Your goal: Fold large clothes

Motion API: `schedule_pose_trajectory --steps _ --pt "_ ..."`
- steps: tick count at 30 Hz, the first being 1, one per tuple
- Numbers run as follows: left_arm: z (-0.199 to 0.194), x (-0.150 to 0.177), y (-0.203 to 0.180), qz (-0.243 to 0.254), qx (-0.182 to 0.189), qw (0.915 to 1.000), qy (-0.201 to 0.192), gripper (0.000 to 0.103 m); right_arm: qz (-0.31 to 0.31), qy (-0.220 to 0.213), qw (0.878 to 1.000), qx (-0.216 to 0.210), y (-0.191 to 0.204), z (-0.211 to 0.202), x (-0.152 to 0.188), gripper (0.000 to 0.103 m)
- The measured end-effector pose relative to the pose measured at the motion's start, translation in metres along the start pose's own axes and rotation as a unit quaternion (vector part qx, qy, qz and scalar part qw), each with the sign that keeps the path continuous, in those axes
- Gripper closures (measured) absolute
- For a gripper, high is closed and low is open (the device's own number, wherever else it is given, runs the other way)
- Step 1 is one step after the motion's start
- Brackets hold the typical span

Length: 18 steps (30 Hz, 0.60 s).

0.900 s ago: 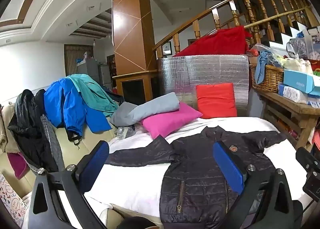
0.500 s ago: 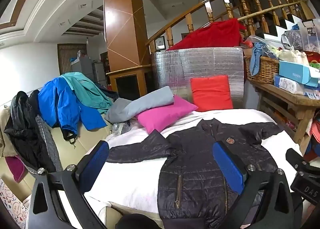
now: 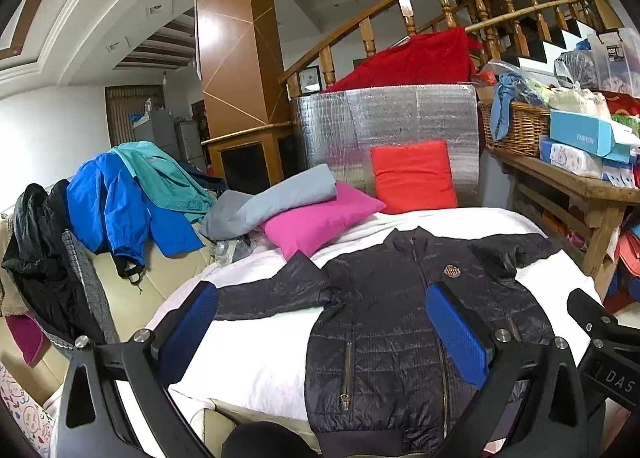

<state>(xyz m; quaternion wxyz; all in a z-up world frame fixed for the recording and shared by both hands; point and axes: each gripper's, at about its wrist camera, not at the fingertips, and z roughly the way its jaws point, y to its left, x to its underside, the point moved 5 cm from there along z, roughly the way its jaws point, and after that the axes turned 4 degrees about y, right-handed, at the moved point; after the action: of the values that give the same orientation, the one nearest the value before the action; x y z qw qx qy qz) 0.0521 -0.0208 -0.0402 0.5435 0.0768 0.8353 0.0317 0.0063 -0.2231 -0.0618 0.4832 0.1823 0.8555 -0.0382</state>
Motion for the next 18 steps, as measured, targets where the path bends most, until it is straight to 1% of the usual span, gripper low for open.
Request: schedule_pose_trajectory --steps 4,18 --pt "0.007 -0.0023 -0.0041 -0.001 0.001 1.0 0.007 0.0 -0.004 0.003 1.0 0.001 0.0013 0.0017 0.0015 0.0" --pt "0.0081 0.0038 -0.0037 -0.006 0.001 0.9999 0.011 0.0 -0.015 0.01 1.0 0.003 0.0081 0.0053 0.004 0.0"
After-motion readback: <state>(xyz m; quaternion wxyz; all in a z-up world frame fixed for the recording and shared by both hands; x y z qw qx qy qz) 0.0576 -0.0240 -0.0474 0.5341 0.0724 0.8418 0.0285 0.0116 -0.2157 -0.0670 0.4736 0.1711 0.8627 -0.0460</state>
